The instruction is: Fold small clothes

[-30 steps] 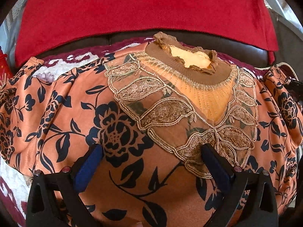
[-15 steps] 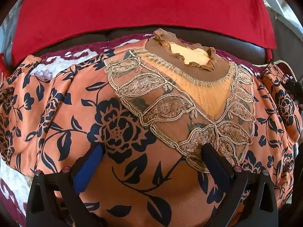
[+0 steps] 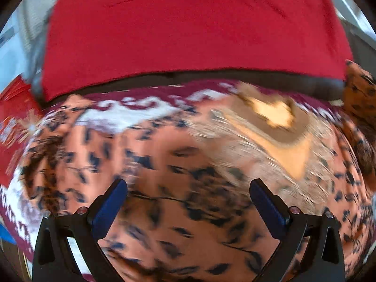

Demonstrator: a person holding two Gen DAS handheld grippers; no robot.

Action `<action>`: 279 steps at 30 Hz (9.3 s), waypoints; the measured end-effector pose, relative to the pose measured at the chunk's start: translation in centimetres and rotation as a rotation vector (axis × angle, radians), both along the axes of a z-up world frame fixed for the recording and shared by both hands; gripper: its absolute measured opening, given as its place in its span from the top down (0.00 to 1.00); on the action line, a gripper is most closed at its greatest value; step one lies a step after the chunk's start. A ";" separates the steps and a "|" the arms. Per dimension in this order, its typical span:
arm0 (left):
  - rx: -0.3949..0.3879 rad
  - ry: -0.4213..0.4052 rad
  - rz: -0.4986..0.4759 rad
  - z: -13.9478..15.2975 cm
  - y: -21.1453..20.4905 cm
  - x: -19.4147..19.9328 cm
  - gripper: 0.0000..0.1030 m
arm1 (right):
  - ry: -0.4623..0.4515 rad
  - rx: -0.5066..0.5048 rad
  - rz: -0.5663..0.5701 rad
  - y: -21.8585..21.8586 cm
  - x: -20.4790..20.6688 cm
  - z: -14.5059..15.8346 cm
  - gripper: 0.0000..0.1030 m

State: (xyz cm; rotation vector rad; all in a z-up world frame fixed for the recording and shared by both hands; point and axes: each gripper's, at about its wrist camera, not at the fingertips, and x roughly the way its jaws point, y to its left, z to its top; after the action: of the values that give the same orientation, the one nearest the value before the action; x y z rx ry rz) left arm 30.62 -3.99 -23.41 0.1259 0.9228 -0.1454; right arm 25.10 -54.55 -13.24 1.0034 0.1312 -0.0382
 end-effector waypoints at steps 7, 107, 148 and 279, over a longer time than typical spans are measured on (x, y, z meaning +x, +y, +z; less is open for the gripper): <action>-0.055 -0.021 0.168 1.0 7.3 0.7 0.00 | 0.077 -0.134 0.245 15.4 4.3 0.3 0.91; -0.327 -0.156 -0.549 5.2 -4.0 -6.3 0.37 | 0.144 0.000 0.420 16.8 0.6 -4.2 0.29; -0.162 0.052 -0.013 -3.7 5.7 0.1 0.33 | 0.392 -0.201 0.538 21.9 14.9 -5.4 0.84; -0.020 -0.177 -0.147 1.5 -4.6 -6.9 0.03 | 0.462 -0.574 0.233 18.7 -4.4 -3.3 0.75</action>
State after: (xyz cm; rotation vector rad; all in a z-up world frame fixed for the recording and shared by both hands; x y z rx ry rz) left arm 23.75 -8.57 -21.90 0.1850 0.7353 -0.2750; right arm 20.70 -35.86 -16.57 0.3867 0.6241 -0.0888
